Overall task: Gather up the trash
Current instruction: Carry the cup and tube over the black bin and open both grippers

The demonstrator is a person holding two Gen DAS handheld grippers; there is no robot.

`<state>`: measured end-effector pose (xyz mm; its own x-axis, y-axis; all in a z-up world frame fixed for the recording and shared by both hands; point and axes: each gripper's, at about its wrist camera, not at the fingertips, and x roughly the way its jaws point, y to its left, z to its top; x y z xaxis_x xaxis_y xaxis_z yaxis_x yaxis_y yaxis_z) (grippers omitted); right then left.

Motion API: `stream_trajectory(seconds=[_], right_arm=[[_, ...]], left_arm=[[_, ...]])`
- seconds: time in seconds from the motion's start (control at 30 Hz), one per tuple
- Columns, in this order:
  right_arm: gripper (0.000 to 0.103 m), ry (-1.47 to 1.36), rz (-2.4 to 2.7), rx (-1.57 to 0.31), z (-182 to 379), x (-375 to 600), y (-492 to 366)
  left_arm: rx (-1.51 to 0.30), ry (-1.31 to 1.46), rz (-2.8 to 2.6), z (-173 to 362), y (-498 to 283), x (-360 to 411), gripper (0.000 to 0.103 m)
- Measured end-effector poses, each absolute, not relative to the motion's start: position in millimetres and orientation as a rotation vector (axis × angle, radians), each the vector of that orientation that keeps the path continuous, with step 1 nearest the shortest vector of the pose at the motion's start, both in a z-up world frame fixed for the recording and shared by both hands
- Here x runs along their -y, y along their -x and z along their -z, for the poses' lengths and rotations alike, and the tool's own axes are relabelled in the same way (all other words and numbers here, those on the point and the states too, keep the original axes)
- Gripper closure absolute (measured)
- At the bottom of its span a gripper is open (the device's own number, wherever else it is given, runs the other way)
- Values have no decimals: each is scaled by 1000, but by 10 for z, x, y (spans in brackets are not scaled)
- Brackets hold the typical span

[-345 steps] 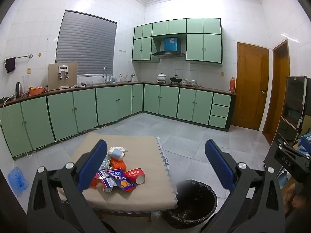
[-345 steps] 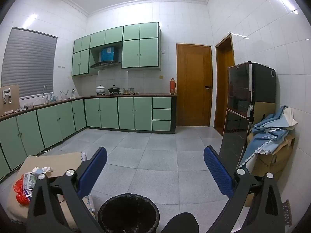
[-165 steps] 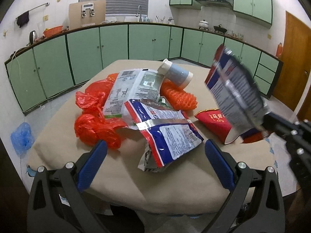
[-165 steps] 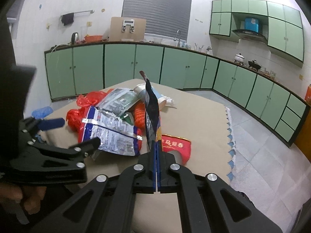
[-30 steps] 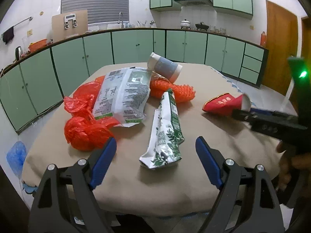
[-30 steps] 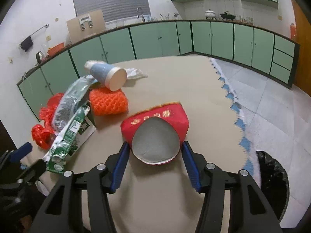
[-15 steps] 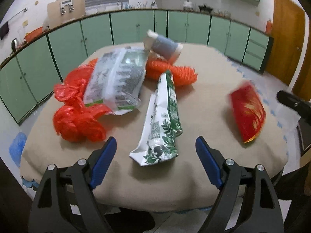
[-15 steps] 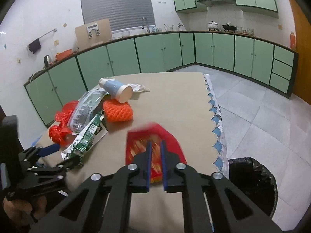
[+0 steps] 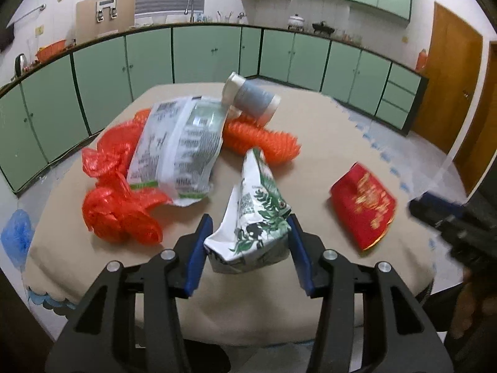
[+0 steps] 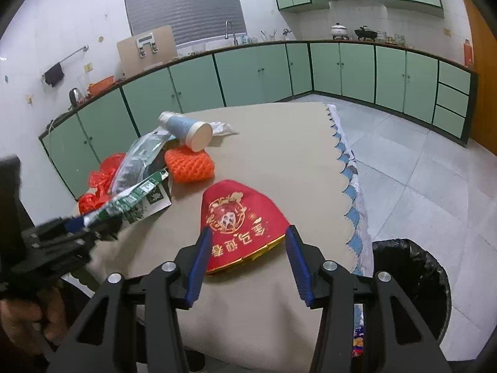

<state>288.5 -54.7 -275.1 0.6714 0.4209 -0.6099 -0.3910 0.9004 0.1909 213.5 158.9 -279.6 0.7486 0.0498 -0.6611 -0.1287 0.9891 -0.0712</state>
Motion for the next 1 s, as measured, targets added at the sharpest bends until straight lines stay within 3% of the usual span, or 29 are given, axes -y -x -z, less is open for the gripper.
stream_trajectory(seconds=[0.03, 0.07, 0.23, 0.3, 0.33, 0.63, 0.67, 0.7, 1.0], right_arm=[[41, -39, -453, -700, 2757, 529, -2883], [28, -25, -439, -705, 2766, 500, -2885], [21, 0, -436, -726, 2769, 438, -2961], [8, 48, -428, -726, 2761, 384, -3030], [7, 79, -434, -722, 2768, 337, -3078], [6, 327, -512, -800, 2942, -87, -3490], [8, 332, -525, -835, 2991, -110, -3532], [19, 333, -533, -865, 3033, -123, -3554], [26, 216, -550, -855, 2849, 167, -3414]], left_arm=[[-717, 114, -97, 2771, -2116, -1584, 56], [-714, 114, -95, 2745, -2089, -1581, 56], [-706, 125, -80, 2696, -1996, -1587, 57], [-701, 134, -77, 2667, -1973, -1608, 57], [-695, 134, -76, 2641, -1959, -1608, 57], [-686, 116, -63, 2545, -1990, -1635, 57], [-690, 118, -64, 2553, -2002, -1641, 57], [-692, 119, -64, 2559, -2005, -1644, 57], [-681, 106, -45, 2495, -2029, -1547, 57]])
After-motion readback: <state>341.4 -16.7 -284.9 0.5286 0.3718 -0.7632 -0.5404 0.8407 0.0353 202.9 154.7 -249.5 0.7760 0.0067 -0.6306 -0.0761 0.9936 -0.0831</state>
